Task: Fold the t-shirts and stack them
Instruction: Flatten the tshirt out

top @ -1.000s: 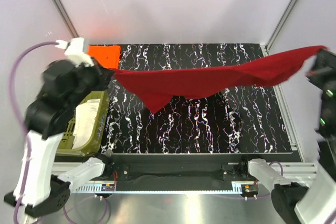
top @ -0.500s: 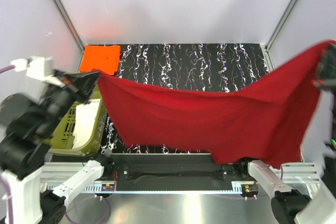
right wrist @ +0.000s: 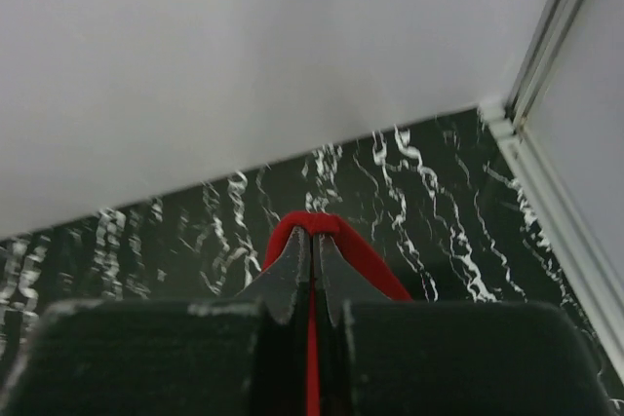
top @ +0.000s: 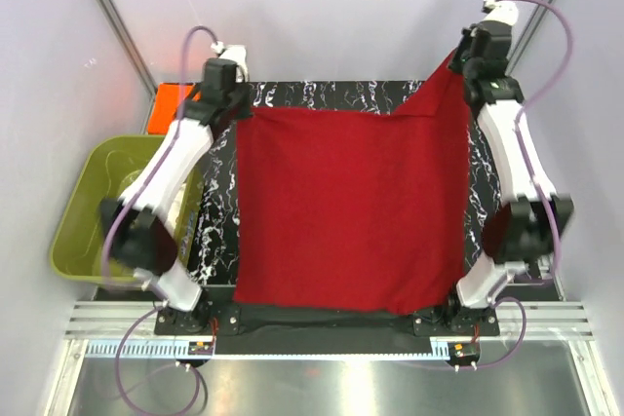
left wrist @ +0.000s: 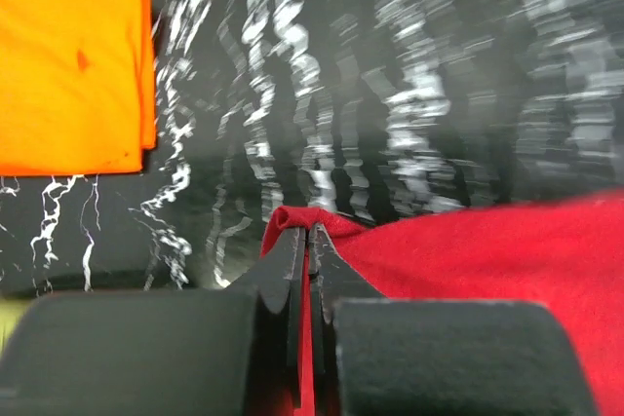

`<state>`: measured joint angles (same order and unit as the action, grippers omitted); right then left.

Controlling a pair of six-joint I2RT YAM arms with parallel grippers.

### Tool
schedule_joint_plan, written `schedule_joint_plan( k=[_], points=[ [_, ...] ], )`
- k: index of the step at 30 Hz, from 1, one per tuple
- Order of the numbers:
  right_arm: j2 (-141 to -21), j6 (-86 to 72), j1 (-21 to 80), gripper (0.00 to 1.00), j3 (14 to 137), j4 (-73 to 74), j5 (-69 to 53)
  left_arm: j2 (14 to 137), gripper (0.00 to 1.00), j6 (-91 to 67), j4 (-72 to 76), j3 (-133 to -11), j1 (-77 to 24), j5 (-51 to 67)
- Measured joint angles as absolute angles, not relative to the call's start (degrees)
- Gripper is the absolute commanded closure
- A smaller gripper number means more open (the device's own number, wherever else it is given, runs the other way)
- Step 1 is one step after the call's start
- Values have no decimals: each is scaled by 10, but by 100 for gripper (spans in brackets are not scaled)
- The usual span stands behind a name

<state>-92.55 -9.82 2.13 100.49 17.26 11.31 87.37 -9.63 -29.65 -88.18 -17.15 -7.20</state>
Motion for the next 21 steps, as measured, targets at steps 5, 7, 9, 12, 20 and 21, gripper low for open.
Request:
schedule_joint_plan(
  k=[5,7,9,12,20,21],
  points=[
    [-1105,-100,4,100,1054,147,87,1085,100,-68,-269,-954,-140,-93],
    [-1169,-102,-4,100,1102,145,75,1147,100,-60,-265,-986,-133,-94],
    [-1230,-103,-13,100,1155,143,64,1190,100,-57,-265,-1012,-128,-94],
    [-1285,-106,-24,100,1209,152,51,1223,100,-55,-261,-1024,-123,-93],
    [-1309,-132,-38,100,1251,160,15,1236,100,-60,-256,-1031,-103,-95],
    [-1309,-135,-40,100,1256,166,10,1236,100,-61,-257,-1032,-102,-95]
  ],
)
